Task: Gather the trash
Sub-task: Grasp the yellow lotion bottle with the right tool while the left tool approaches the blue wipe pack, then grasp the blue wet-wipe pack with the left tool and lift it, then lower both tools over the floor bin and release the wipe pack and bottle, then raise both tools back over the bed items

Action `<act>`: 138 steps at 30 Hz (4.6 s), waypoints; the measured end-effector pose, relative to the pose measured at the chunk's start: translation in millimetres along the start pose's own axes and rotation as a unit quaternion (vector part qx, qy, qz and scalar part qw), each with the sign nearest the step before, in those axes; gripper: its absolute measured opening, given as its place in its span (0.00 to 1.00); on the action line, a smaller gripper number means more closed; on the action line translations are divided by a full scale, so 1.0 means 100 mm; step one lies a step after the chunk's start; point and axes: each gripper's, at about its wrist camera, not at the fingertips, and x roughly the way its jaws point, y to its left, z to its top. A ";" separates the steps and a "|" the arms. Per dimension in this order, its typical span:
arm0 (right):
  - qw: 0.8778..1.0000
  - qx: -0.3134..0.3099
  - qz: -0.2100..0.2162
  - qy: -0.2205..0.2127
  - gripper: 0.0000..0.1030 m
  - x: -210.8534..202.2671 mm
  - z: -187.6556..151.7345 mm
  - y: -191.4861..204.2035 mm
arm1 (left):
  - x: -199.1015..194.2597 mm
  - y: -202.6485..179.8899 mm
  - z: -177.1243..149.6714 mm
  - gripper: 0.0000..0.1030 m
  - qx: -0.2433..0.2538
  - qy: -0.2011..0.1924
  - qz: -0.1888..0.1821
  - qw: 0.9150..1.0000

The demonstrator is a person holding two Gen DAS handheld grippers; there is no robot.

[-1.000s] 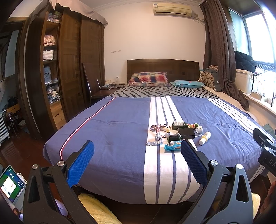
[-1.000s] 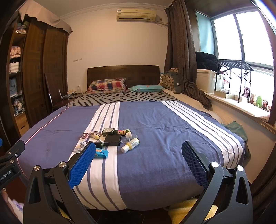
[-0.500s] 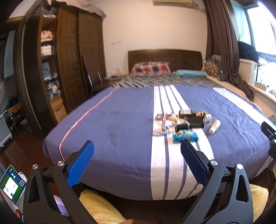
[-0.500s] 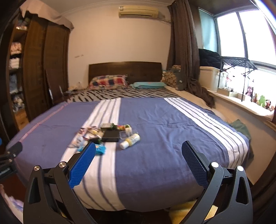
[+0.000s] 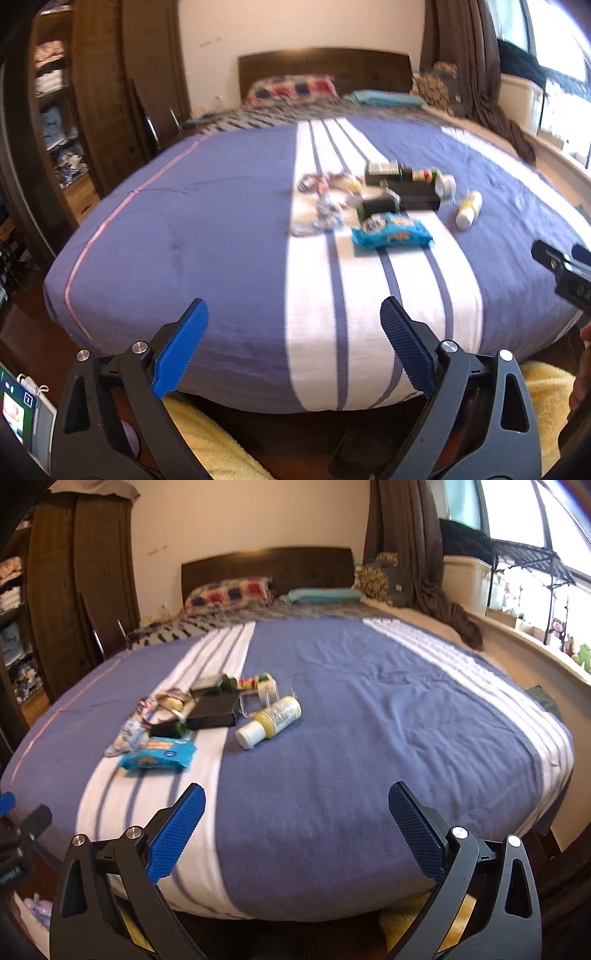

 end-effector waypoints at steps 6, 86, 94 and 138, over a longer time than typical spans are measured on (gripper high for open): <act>0.999 0.020 0.018 0.038 0.89 0.57 0.21 0.02 | 0.38 -0.25 0.10 0.86 0.018 0.023 -0.028 0.999; 0.978 -0.043 0.100 0.179 0.34 -0.06 -1.50 0.09 | 0.24 -0.57 -1.63 0.06 0.068 0.154 -0.132 0.977; 0.962 -0.048 0.112 0.243 0.34 0.31 -1.82 0.17 | 0.60 -0.62 -1.95 0.06 0.067 0.226 -0.139 0.962; 0.998 -0.024 0.047 0.027 0.85 0.19 -0.02 -0.09 | 0.39 0.17 -0.18 0.84 0.007 0.018 -0.039 0.999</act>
